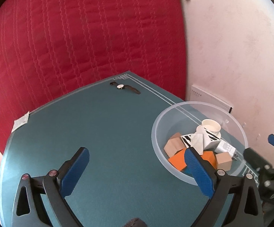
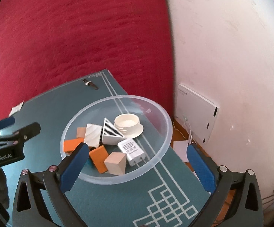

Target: Organize rigid objects

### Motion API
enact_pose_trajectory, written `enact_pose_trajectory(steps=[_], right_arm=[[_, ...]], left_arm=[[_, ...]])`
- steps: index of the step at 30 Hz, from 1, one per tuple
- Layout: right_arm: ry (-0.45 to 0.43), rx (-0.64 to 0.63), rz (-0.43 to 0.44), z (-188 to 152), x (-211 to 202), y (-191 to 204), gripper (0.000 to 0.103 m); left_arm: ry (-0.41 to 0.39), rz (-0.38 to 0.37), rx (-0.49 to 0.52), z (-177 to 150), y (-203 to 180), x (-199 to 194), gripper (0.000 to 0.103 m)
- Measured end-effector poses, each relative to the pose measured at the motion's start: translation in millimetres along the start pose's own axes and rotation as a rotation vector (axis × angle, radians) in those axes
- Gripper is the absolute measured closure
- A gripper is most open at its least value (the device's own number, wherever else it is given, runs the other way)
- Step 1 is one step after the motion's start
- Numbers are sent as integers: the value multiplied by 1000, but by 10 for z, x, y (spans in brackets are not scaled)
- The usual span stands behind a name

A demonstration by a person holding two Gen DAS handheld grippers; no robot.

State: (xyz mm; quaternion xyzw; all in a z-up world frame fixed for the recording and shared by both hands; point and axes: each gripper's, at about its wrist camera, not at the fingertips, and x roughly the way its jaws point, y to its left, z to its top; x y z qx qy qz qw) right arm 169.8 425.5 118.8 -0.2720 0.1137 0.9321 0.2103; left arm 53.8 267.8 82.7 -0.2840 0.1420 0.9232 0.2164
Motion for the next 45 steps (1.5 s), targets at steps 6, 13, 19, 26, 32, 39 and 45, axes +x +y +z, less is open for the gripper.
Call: enact_pose_trajectory(steps=[6, 13, 19, 26, 32, 39, 45], right_arm=[[13, -55, -1, -36, -9, 90, 0], [32, -72, 3, -55, 7, 113, 0], [42, -93, 6, -78, 39, 159, 0], [42, -88, 0, -82, 20, 145, 0], [45, -93, 0, -89, 45, 152, 0], [52, -95, -9, -96, 75, 148, 0], [59, -99, -10, -111, 78, 157, 0]], left_arm=[[-30, 37, 46, -2, -90, -94, 1], [-16, 51, 55, -40, -109, -81, 1], [-12, 47, 46, -66, -104, -85, 1], [-9, 46, 51, -83, -143, -87, 1], [-5, 42, 60, -92, -188, -86, 1], [8, 22, 57, -104, -202, -78, 1], [11, 1, 53, -129, -203, -69, 1]])
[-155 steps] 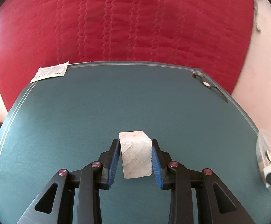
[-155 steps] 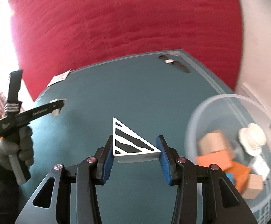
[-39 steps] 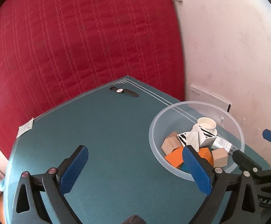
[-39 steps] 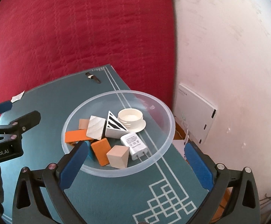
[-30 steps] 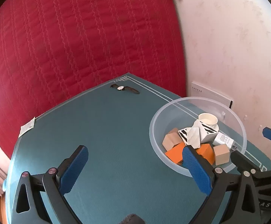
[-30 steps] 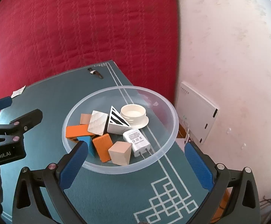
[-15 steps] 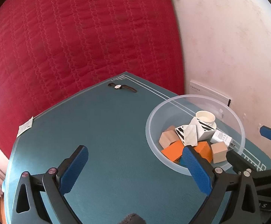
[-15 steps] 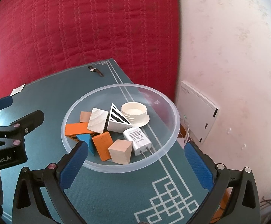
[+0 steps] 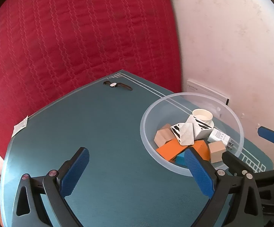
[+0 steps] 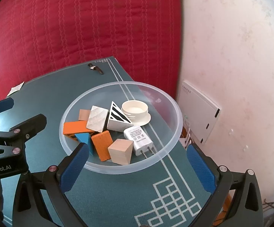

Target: Organize rigid objects

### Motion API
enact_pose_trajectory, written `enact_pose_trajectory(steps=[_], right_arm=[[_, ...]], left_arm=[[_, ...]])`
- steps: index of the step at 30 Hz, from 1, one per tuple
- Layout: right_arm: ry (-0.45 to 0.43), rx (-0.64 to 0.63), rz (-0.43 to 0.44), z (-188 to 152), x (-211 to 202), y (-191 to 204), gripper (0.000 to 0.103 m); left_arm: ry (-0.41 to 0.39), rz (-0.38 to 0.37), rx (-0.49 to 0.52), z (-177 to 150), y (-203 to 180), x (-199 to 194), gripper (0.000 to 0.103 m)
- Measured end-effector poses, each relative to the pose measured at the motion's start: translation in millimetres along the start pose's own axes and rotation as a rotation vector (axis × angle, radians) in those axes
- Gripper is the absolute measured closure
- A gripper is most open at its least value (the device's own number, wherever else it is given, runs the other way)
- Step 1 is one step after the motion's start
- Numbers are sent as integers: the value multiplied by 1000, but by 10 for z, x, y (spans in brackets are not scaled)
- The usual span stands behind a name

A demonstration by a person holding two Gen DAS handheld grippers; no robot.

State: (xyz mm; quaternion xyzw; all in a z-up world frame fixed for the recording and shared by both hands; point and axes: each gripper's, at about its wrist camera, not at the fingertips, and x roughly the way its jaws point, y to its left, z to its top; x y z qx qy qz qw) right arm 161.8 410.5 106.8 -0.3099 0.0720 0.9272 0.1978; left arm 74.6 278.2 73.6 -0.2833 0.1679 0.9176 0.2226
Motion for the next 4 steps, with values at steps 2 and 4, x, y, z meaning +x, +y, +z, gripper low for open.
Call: enact_pose_trajectory(steps=[2, 4], right_arm=[[4, -2, -1, -7, 9, 4, 0], [11, -1, -1, -13, 11, 7, 0]], left_arm=[[9, -3, -8, -13, 24, 17, 1], [25, -8, -16, -28, 76, 47, 1]])
